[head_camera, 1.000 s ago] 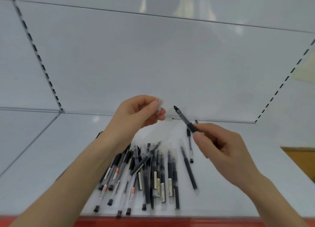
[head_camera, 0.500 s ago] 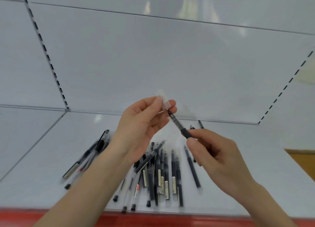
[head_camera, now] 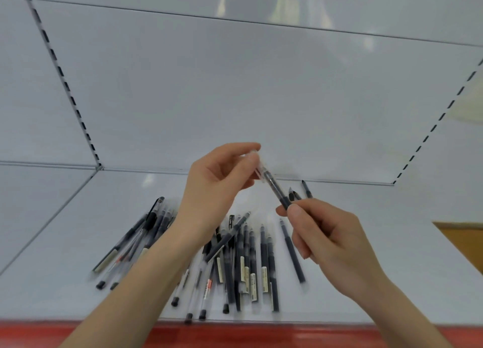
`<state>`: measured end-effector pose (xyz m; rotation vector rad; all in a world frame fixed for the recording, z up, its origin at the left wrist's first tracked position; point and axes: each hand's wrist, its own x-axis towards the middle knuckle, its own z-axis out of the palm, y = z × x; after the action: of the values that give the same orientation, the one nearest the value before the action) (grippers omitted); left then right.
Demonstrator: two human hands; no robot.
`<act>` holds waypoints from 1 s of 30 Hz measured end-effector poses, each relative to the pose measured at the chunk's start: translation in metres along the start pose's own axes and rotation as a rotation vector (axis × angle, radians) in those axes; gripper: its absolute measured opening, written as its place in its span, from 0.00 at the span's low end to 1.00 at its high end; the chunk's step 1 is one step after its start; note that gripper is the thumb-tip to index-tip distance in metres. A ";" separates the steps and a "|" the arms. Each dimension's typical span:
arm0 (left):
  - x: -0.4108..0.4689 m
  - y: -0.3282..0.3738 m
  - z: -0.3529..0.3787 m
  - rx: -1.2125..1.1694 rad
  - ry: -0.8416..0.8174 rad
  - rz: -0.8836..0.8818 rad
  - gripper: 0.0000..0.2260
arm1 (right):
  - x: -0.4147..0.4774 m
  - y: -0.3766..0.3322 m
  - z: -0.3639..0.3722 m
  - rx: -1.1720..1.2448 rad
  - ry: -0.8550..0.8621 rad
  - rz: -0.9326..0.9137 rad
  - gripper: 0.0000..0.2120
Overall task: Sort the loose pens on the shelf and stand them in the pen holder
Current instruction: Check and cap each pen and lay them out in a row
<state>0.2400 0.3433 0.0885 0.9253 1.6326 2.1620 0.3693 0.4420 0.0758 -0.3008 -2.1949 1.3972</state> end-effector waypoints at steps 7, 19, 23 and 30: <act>0.006 -0.011 0.019 -0.015 0.029 -0.001 0.06 | 0.004 0.004 -0.012 -0.019 0.022 0.004 0.10; 0.031 -0.040 -0.022 0.324 0.069 -0.194 0.07 | 0.048 0.077 -0.042 -0.541 -0.041 0.308 0.07; 0.032 -0.046 -0.042 0.548 0.057 -0.194 0.04 | 0.061 0.085 -0.022 -0.786 -0.109 0.277 0.12; 0.031 -0.054 -0.050 0.976 -0.105 -0.235 0.05 | 0.075 0.083 -0.014 -0.846 -0.218 0.393 0.07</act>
<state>0.1769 0.3407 0.0405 0.9516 2.6041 1.0711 0.3059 0.5231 0.0296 -0.9492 -2.9321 0.5912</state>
